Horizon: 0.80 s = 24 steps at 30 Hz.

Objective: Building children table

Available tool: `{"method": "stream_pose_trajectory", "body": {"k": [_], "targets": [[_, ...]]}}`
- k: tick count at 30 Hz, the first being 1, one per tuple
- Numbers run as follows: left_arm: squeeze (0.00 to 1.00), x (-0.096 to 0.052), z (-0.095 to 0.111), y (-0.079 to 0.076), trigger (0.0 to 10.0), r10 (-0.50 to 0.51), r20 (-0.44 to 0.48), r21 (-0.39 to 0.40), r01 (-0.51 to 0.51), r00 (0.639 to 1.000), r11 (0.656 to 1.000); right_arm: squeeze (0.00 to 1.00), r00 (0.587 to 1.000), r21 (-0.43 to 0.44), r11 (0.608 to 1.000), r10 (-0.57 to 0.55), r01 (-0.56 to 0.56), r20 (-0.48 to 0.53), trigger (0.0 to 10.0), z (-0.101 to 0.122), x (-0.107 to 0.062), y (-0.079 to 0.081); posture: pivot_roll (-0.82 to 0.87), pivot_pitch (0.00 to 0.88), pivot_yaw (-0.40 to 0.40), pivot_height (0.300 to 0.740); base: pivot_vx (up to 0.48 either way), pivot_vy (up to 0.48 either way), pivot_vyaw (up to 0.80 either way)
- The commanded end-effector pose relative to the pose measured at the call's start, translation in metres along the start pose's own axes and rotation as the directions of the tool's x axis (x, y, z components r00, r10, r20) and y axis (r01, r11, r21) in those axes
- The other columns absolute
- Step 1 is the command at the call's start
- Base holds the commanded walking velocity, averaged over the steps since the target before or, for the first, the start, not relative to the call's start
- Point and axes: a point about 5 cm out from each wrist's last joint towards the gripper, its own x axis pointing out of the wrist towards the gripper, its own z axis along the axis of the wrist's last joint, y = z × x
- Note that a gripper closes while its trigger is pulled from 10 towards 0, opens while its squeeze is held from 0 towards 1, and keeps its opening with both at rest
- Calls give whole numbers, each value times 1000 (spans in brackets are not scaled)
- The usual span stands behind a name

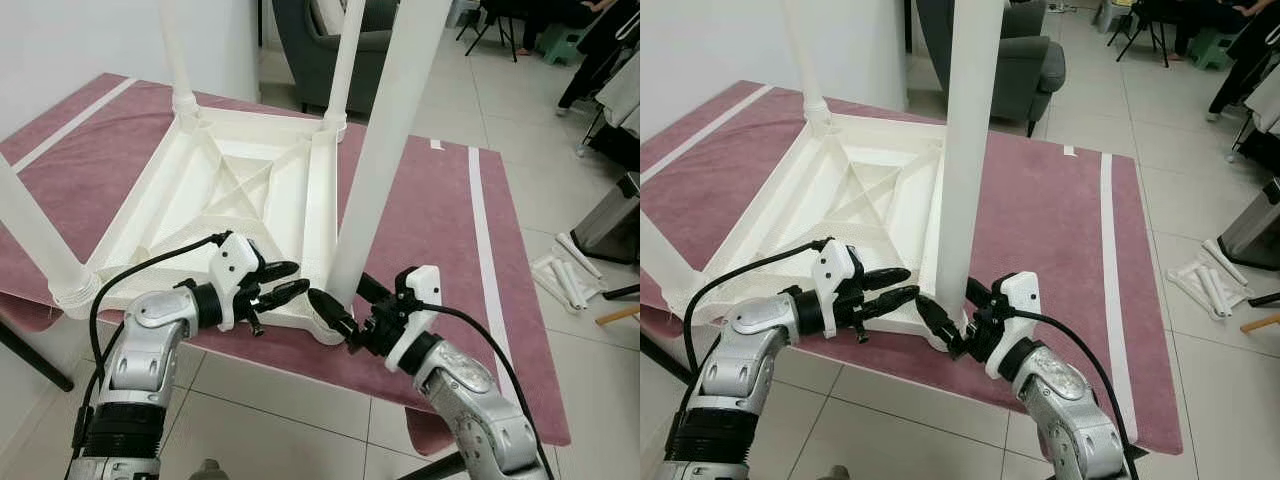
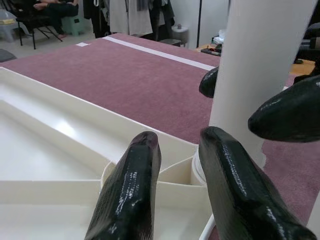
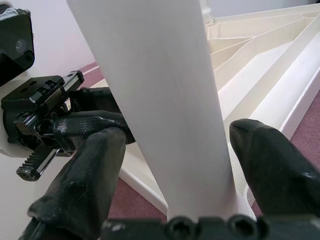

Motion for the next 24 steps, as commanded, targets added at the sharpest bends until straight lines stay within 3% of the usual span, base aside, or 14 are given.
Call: {"method": "stream_pose_trajectory", "body": {"k": [1, 3, 8, 11, 13, 15, 19, 24], "targets": [[0, -8, -12, 26, 10000, 501, -65, -27, -504, 863, 863, 0, 1000, -13, 1000, -5, 5, 3, 10000, 2, 1, -3, 140, 0, -43, 740, 0, 0, 0], [0, -8, -12, 26, 10000, 501, -65, -27, -504, 863, 863, 0, 1000, -13, 1000, -5, 5, 3, 10000, 2, 1, -3, 140, 0, -43, 740, 0, 0, 0], [0, -5, -32, 38, 10000, 568, -164, -24, -579, 807, 815, 0, 1000, -26, 1000, -1, 1, 1, 10000, 3, 3, -5, 139, 0, -43, 740, 0, 0, 0], [0, -1, -42, 39, 10000, 569, -190, -45, -586, 800, 809, 0, 1000, -35, 999, 4, -4, 0, 10000, 4, 5, -5, 136, 0, -43, 740, 0, 0, 0], [0, 3, -52, 36, 10000, 554, -214, -87, -581, 804, 809, 0, 1000, -39, 999, 11, -11, 2, 10000, 5, 7, -5, 132, 0, -40, 740, 0, 0, 0], [0, 3, -52, 36, 10000, 554, -214, -87, -581, 804, 809, 0, 1000, -39, 999, 11, -11, 2, 10000, 5, 7, -5, 132, 0, -40, 740, 0, 0, 0], [0, 4, -73, 24, 10000, 539, -244, -91, -573, 806, 815, 0, 999, -57, 998, 39, -39, 1, 10000, 8, 9, -4, 119, 0, -38, 740, 0, 0, 0], [0, 7, -73, 20, 10000, 524, -230, -83, -553, 820, 829, 0, 998, -76, 996, 55, -55, -4, 10000, 12, 10, -6, 120, 0, -43, 740, 0, 0, 0]]}}
